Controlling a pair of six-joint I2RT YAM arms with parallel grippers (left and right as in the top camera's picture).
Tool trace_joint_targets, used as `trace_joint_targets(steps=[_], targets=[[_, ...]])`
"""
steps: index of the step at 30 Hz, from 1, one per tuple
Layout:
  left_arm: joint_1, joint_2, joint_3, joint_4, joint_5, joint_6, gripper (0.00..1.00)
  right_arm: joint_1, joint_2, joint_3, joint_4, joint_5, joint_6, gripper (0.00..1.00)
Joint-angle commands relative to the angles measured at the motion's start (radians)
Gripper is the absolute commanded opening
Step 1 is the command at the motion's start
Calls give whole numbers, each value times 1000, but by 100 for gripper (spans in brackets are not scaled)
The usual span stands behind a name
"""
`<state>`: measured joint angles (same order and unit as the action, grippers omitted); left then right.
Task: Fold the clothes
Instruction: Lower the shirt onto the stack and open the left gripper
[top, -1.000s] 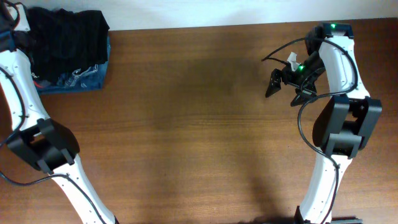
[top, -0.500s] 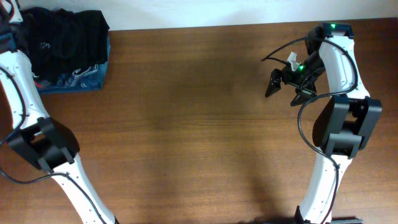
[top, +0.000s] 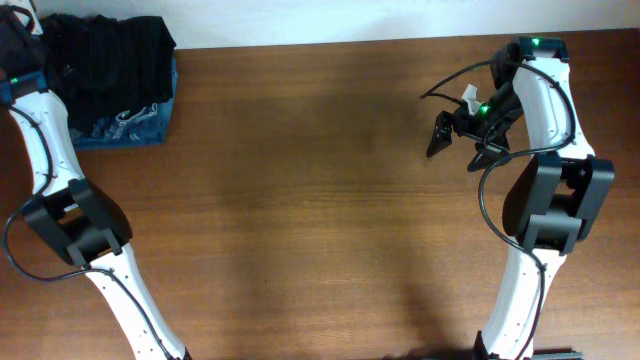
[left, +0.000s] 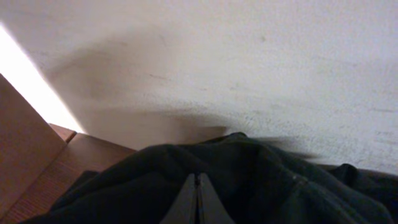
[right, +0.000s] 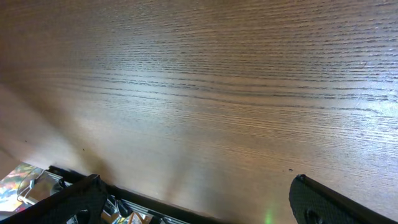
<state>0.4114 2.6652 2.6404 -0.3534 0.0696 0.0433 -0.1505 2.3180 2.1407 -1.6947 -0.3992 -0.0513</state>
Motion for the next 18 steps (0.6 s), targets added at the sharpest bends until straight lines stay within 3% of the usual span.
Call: trace_joint_targets(steps=[1,3,8,11,18], targets=[[-5,26,12,8,-79,-6,1,7,-7,-7,0,-12,7,99],[-5,29,12,3,-148,-6,1,7,-7,-7,-2,-12,7,99],[-6,-75,13,-46,-151,-29,1,7,-7,-7,-3,-12,6,99],[-7,-216,13,-212,-82,-32,1,8,-7,-7,2,-12,6,99],[-3,-463,13,-650,-77,-31,1,8,-7,-7,12,-11,2,99]])
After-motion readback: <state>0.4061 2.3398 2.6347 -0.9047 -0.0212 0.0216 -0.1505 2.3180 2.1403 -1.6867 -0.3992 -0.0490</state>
